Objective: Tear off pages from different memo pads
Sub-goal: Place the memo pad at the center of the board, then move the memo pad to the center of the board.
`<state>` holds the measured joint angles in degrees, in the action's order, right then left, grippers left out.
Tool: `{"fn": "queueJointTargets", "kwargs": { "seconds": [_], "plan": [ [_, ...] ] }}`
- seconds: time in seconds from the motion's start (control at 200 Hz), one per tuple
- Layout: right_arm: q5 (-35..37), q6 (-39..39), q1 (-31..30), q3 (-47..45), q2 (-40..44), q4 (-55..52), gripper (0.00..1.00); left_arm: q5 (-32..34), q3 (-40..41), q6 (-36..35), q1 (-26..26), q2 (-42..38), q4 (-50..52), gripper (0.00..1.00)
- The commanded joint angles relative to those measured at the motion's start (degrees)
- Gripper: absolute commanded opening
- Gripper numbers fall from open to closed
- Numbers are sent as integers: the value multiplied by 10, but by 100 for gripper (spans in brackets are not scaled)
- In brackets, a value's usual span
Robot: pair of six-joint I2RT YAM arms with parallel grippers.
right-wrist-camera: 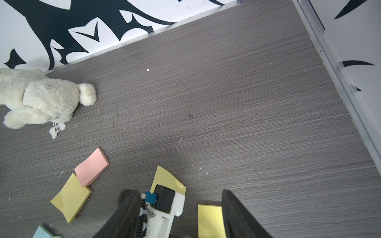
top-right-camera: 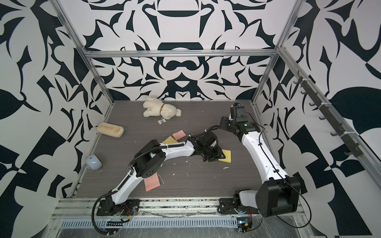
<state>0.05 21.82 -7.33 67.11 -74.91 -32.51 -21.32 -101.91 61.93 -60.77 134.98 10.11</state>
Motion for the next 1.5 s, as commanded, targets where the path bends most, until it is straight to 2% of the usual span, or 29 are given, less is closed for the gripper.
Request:
{"fn": "queueJointTargets", "kwargs": {
  "seconds": [0.0, 0.1, 0.23, 0.335, 0.44, 0.61, 0.75, 0.85, 0.97, 1.075, 1.28, 1.495],
  "plan": [
    [-9, 11, -2, 11, -3, 12, 66, 24, -10, -66, 0, -52, 87, 63],
    [-22, 20, -7, 9, -4, 13, 65, 39, 24, -145, 2, -119, 113, 68],
    [-6, 29, -54, -4, -1, 7, 64, 63, 157, -203, 13, -237, 109, 71],
    [29, 42, -120, -22, -1, 2, 62, 93, 292, -198, 43, -342, 116, 71],
    [40, 82, -196, -52, -8, 15, 60, 151, 389, -196, 82, -446, 157, 70],
    [51, 166, -342, -72, -57, 45, 51, 199, 487, -186, 158, -590, 233, 70],
    [51, 213, -456, -48, -125, 54, 49, 209, 560, -140, 215, -690, 280, 70],
    [44, 231, -509, -18, -178, 60, 49, 221, 599, -106, 246, -746, 326, 72],
    [26, 241, -548, 24, -232, 57, 48, 249, 632, -64, 268, -802, 385, 75],
    [7, 245, -575, 55, -271, 58, 48, 259, 664, -29, 269, -837, 398, 77],
    [-19, 255, -589, 73, -301, 62, 48, 165, 755, 40, 266, -849, 302, 75],
    [-22, 256, -585, 59, -288, 61, 48, 129, 803, 83, 243, -860, 254, 69]
  ]
}}
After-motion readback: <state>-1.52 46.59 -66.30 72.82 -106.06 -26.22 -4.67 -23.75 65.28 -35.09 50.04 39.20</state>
